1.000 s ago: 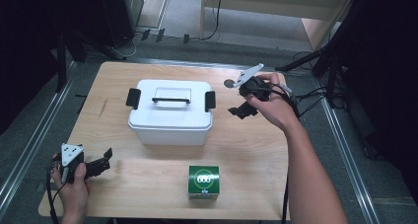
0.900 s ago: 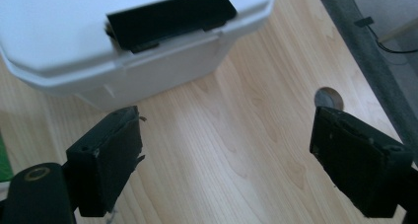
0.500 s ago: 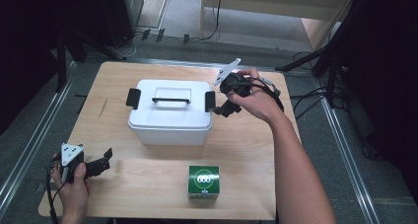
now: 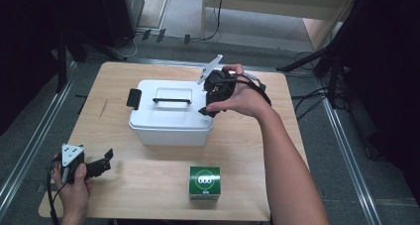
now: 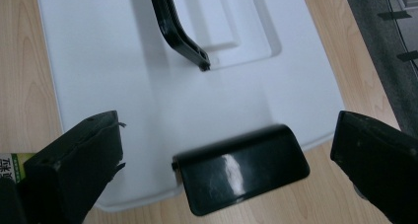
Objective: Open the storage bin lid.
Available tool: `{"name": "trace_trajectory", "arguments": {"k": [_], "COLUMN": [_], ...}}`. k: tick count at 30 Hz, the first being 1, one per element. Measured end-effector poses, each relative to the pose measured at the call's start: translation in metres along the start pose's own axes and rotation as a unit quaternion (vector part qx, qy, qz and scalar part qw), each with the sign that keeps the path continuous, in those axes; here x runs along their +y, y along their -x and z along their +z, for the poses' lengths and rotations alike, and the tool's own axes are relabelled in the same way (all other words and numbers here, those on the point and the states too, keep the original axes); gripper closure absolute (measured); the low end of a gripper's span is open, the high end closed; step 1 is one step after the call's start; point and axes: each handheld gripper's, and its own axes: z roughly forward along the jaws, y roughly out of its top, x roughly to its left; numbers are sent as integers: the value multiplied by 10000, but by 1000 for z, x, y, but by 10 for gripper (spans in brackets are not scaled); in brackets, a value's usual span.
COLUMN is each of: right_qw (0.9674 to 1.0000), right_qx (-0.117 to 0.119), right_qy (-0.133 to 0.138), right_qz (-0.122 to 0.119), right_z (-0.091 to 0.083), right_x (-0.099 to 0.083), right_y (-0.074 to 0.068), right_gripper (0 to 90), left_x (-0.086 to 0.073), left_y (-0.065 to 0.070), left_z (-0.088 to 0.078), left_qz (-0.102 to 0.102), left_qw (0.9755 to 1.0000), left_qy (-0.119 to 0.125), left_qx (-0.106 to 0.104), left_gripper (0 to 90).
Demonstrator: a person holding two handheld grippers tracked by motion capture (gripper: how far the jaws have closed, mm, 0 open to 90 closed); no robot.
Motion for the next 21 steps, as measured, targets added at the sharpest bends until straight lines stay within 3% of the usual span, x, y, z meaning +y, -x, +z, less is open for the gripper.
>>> {"name": "trace_trajectory", "arguments": {"k": [6,11,15,17,18,19,21], "right_qw": [9999,9998,9995,9994,9992,9992,9988], "right_qx": [48,-31,-42,-55,-8,-8,83], "right_qy": [-33,15,-60,-52,-33,-33,-86], "right_qz": [-130,-177,-307,-350,-393,-393,-477], "right_z": [6,11,16,18,20,20,23], "right_x": [13,22,31,33,36,36,41], "right_y": [-3,-6,-11,-12,-13,-13,-16], "right_gripper": [7,100,224,245,315,315,410], "left_x": [0,1,0,0,0,0,0], "left_y": [-1,-2,-1,-1,-1,-1,-1], "left_z": [0,0,0,0,0,0,0], "left_qz": [-20,-35,-20,-20,-16,-16,-16], "left_qw": [10000,10000,10000,10000,10000,10000,10000], "left_qy": [-28,-43,-35,-31,-18,-18,-21], "left_qx": [-14,-28,0,4,10,10,3], "left_gripper": [15,15,15,15,15,15,16]}}
